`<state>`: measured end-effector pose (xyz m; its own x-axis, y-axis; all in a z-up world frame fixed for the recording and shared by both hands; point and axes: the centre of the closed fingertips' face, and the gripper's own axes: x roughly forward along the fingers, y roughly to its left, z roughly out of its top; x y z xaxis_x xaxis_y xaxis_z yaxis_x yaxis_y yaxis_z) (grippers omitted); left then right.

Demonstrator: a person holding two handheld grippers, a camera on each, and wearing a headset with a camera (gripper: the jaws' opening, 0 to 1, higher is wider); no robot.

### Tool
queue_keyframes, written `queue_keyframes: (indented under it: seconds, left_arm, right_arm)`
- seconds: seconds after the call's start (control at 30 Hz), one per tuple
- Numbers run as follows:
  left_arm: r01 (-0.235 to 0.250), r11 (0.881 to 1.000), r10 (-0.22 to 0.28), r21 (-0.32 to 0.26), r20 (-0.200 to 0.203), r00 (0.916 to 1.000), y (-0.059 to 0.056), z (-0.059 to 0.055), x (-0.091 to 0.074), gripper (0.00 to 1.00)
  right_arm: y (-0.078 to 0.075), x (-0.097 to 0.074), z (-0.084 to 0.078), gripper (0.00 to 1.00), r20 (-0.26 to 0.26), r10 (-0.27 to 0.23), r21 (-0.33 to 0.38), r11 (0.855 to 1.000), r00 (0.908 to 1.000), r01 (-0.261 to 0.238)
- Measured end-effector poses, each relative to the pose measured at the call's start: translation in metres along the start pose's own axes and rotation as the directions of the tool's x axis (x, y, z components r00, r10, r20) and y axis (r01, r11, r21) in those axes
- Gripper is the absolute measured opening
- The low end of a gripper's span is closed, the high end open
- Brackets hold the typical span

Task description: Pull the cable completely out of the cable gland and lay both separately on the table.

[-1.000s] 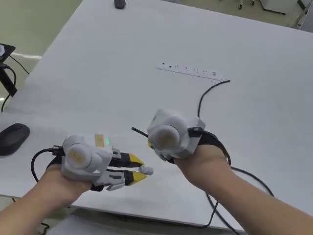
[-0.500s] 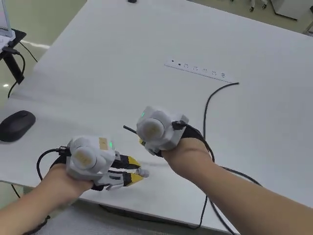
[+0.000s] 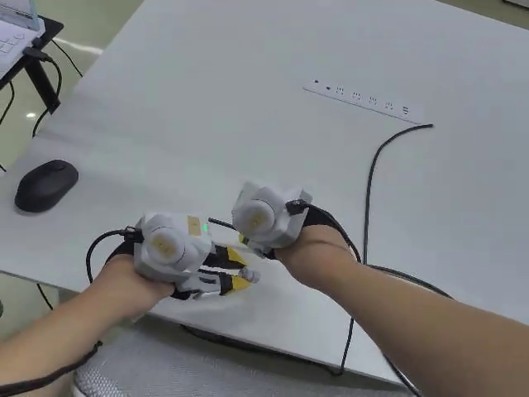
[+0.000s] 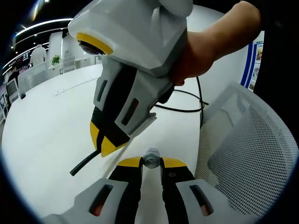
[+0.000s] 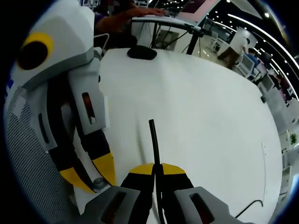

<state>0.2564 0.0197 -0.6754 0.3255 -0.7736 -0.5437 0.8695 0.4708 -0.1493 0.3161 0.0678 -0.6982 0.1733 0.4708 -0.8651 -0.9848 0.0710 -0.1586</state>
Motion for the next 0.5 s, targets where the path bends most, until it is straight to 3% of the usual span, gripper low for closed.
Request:
queue_keyframes:
  seconds: [0.2,0.5]
  left_arm:
    - [-0.006,1.0,0.006,-0.006,0.004,1.0,0.003,-0.002,0.003,0.16]
    - [-0.012,1.0,0.011,-0.012,-0.003,0.9999,0.004,-0.015,0.004,0.16]
  right_arm:
    - [0.008,0.008,-0.006,0.0,-0.005,0.024,-0.01,1.0,0.9997,-0.024]
    - [0.015,0.015,-0.01,0.0,-0.006,0.039,-0.013,0.999,0.9992,-0.039]
